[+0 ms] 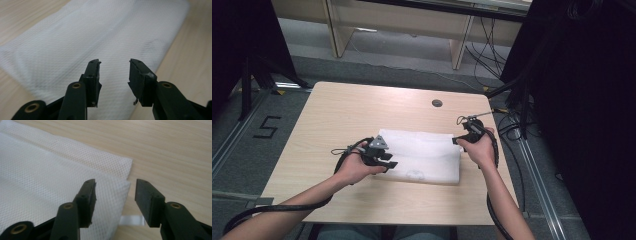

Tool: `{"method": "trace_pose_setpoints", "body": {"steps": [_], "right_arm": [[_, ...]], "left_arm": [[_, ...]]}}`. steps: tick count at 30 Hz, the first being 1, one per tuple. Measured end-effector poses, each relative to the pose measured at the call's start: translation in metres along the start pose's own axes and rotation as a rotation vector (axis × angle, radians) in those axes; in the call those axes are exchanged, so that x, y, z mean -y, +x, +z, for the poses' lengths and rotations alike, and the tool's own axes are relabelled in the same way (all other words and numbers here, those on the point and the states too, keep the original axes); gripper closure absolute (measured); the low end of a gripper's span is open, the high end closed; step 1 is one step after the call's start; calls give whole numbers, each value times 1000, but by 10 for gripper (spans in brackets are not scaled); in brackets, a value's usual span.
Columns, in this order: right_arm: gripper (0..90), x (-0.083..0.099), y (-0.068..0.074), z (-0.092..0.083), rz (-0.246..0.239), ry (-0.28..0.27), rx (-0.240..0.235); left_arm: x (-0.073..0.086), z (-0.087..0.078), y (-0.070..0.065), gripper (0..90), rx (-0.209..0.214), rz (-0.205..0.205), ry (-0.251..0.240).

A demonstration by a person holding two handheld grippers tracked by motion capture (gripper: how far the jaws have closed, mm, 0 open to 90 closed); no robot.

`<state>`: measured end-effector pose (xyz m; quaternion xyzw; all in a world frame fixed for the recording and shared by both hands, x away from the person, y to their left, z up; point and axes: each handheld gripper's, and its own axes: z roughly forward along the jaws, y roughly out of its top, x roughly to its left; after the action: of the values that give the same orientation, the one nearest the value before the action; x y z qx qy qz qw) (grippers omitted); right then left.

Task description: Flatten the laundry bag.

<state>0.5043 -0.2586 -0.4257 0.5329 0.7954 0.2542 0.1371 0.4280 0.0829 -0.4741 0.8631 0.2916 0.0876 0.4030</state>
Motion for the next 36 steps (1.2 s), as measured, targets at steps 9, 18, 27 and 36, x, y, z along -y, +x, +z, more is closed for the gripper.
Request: {"method": "trace_pose_setpoints", "body": {"steps": [9, 18, 27, 36], "right_arm": [[458, -23, 14, 36, -45, 34, -28], [419, -34, 54, 69, -172, 99, -108], [558, -30, 63, 82, -238, 179, -86], [658, -30, 70, 90, -262, 185, -81]], "left_arm": [[-9, 18, -14, 573, 74, 120, 99], [-1, 33, -15, 574, 85, 76, 127], [4, 37, -17, 581, 79, 128, 164], [4, 37, -22, 640, 91, 131, 137]]}}
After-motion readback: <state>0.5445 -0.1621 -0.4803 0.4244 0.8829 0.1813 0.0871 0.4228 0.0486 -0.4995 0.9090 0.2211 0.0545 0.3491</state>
